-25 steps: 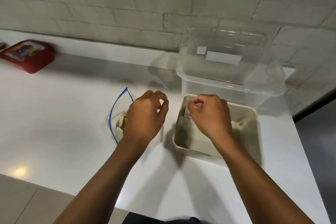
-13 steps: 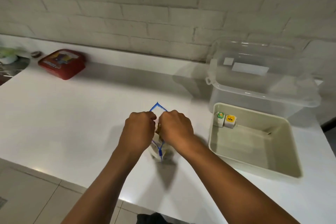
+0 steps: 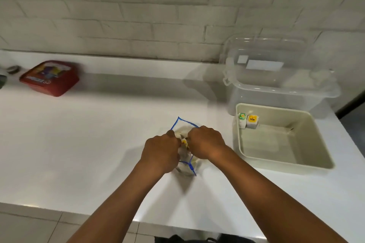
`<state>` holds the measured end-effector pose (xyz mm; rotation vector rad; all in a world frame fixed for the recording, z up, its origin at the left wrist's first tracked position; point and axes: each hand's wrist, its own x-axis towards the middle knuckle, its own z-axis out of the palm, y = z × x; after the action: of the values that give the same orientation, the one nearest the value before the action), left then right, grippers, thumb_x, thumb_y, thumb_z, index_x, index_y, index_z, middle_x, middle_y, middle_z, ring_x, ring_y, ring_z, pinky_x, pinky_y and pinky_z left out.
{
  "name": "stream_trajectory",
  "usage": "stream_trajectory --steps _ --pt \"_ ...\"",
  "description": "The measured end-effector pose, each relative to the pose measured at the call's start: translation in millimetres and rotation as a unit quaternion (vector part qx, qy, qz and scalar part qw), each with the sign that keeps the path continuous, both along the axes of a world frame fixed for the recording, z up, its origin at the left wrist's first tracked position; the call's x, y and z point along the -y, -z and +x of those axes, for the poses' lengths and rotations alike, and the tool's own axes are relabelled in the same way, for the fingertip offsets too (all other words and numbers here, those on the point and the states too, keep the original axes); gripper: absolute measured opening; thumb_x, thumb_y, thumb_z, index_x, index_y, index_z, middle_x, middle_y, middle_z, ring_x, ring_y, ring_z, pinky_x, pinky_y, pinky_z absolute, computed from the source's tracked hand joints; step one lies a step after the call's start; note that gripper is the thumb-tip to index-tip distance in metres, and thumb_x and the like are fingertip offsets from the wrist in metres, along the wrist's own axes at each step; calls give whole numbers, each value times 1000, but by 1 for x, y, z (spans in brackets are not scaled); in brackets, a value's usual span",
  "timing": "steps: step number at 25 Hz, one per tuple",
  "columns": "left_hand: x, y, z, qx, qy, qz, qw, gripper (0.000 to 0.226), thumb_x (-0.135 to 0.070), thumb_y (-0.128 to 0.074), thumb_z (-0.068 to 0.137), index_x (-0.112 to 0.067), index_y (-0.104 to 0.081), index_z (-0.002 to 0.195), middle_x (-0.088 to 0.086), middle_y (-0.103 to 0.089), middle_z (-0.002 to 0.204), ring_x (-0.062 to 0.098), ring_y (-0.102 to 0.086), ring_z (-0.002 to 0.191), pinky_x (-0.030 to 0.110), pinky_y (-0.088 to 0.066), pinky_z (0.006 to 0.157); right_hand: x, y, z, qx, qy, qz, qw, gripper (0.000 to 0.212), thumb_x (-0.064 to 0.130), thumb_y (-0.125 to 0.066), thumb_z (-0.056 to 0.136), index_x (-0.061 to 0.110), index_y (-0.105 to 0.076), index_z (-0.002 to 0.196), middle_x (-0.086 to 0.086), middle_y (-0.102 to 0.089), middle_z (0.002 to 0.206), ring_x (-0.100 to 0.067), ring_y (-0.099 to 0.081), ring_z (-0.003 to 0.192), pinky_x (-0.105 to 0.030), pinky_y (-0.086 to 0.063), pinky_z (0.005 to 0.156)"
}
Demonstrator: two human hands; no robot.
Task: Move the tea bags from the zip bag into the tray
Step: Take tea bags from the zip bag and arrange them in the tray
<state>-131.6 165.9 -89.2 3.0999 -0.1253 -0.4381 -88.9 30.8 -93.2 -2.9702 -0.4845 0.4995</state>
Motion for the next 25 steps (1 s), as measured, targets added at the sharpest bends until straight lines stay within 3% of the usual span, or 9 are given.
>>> stream_trajectory --steps 6,12,16,19,25 --pt "-9 5 -3 20 23 -2 1000 35 -20 -50 91 -30 -62 122 -3 -50 124 26 -64 100 33 -48 80 13 14 -2 -52 12 80 995 37 56 -47 92 27 -71 91 4 -67 95 -23 -62 90 -30 -46 69" --pt "-9 12 -6 48 26 -48 997 31 -26 -53 94 -32 -63 123 -2 -52 122 27 -63 101 35 -50 82 4 21 -6 44 89 121 988 18 40 -59 90 30 -74 88 1 -70 92 -25 -63 87 -28 -44 66" --pt "-19 17 -2 110 4 -106 988 30 -37 -51 93 -42 -60 122 -9 -62 115 23 -63 102 32 -47 79 12 12 -1 53 99 178 978 15 30 -58 89 28 -74 88 6 -72 89 -23 -64 84 -34 -54 72" --pt "-22 16 0 131 -9 -140 981 34 -36 -54 93 -41 -57 126 -11 -68 113 23 -63 104 33 -49 79 16 3 0 41 110 239 964 13 27 -61 87 27 -74 85 7 -70 84 -22 -65 69 -41 -59 68" --pt "-18 5 1 143 -14 -205 968 36 -38 -59 92 -37 -58 128 -15 -71 108 18 -64 97 31 -49 76 17 -2 -6 27 116 306 945 13 25 -64 90 30 -75 94 7 -72 80 -14 -66 66 -37 -60 58"
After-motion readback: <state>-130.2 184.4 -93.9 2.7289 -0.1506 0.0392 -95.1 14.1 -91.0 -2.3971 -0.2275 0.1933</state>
